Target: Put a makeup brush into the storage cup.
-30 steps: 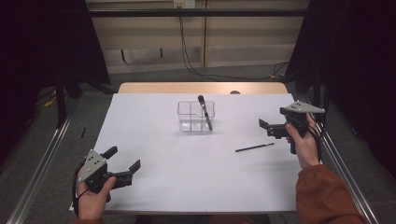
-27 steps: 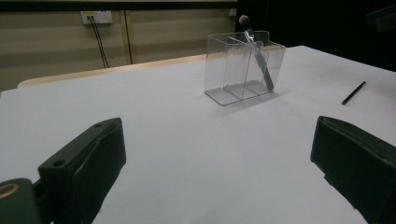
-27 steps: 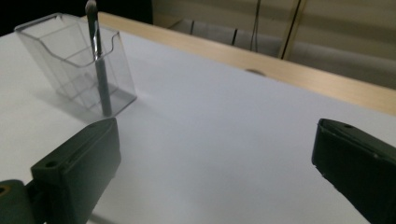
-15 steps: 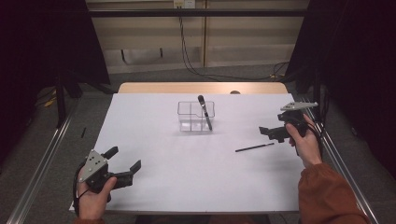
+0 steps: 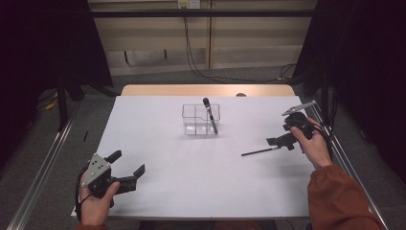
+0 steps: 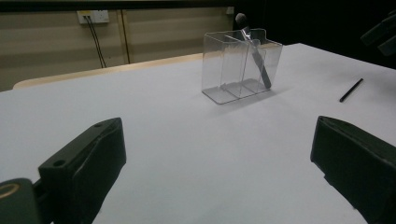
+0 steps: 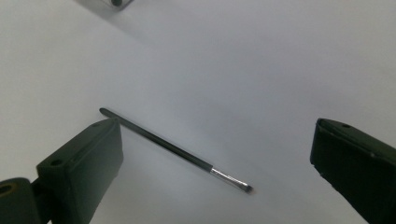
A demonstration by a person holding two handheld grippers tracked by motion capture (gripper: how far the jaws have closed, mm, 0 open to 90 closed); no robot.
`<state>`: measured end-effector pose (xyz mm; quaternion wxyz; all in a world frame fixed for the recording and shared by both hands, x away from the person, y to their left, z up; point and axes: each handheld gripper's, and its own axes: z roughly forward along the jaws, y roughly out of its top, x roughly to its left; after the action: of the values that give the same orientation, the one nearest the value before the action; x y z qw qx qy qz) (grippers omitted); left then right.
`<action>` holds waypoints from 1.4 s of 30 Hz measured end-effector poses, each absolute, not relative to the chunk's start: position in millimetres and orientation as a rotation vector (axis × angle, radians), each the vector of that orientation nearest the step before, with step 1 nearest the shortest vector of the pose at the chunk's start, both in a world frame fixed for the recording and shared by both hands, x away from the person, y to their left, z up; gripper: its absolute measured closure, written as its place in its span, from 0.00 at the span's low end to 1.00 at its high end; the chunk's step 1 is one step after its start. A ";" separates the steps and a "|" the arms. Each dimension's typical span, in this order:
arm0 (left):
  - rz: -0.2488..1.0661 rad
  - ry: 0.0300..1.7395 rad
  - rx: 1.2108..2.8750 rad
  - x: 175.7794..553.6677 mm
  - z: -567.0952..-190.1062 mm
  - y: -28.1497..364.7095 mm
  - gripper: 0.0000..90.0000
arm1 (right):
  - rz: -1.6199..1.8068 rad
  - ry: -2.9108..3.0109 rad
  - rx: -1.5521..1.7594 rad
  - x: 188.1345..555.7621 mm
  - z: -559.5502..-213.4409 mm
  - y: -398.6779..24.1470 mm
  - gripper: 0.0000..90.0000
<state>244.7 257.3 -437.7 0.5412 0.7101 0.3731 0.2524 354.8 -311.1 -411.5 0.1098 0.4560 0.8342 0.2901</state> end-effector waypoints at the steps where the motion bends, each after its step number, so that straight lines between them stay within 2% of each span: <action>1: 0.601 0.889 1.686 244.6 -437.7 257.5 0.04 | 0.839 2.474 1.339 355.6 -411.8 -311.0 0.02; 7: 0.596 0.893 1.680 244.9 -437.5 258.2 0.04 | 0.702 2.599 1.289 362.5 -418.3 -310.6 0.04; 30: 0.595 0.884 1.697 245.8 -438.2 257.4 0.04 | 0.527 2.839 1.162 375.3 -426.2 -306.4 0.05; 42: 0.590 0.877 1.708 246.9 -439.5 255.9 0.04 | 0.348 2.920 1.035 387.6 -444.6 -293.7 0.15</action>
<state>246.9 255.9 -439.5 0.5366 0.7176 0.3684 0.2478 387.6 -293.7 -444.6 0.0121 0.3318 0.9366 0.1116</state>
